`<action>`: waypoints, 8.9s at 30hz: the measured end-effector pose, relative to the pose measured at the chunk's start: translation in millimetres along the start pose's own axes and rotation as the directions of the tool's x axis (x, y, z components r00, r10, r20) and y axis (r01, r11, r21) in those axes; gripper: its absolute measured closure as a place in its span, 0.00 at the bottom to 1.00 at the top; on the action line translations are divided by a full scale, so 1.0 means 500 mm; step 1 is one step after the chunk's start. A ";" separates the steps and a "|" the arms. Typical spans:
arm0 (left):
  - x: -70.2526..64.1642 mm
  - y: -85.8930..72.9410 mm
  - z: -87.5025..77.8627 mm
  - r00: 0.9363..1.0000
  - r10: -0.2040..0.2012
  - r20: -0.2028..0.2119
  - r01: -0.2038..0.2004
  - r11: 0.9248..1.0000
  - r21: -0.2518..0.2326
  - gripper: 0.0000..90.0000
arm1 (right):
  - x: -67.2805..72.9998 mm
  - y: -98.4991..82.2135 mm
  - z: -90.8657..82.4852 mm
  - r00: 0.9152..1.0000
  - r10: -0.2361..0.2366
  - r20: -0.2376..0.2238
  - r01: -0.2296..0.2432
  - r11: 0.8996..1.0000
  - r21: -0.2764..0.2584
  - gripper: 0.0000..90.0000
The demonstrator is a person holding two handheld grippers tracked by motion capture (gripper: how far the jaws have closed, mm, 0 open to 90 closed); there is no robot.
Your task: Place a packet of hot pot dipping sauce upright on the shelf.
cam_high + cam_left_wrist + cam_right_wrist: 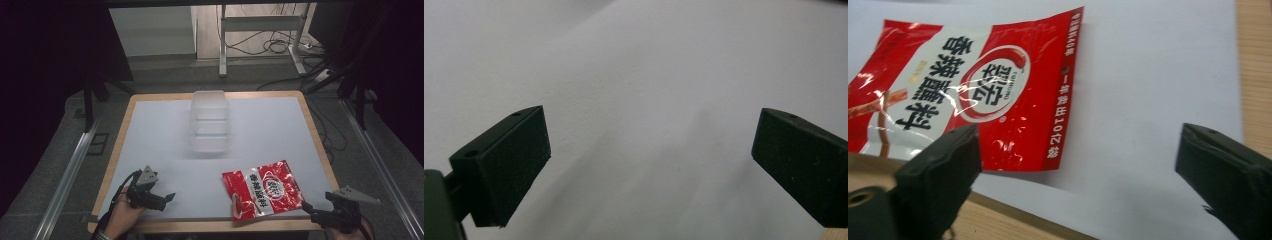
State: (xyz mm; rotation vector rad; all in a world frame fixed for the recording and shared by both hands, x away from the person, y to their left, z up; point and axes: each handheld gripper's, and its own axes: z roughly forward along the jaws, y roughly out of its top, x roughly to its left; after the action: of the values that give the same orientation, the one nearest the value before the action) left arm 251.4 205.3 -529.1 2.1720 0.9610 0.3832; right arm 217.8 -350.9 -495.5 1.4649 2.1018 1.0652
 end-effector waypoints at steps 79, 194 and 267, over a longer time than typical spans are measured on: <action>-0.017 0.003 0.005 0.997 0.083 -0.008 -0.082 0.996 0.022 0.03 | 0.016 0.042 0.138 0.963 -0.121 -0.241 0.147 0.985 0.093 0.02; -0.015 0.004 0.004 0.997 0.075 -0.021 -0.075 0.997 0.024 0.02 | 0.156 0.380 0.040 0.933 -0.261 -0.250 0.228 0.961 -0.155 0.97; -0.017 0.003 0.003 0.996 0.084 -0.024 -0.084 0.996 0.020 0.03 | 0.336 0.616 0.280 0.832 -0.387 -0.398 0.369 0.921 -0.125 0.97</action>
State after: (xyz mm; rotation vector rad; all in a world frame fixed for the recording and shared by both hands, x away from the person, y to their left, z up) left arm 247.3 197.8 -529.1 2.2348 0.8920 0.4434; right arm 439.9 -91.3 -334.5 0.7835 2.4967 1.3326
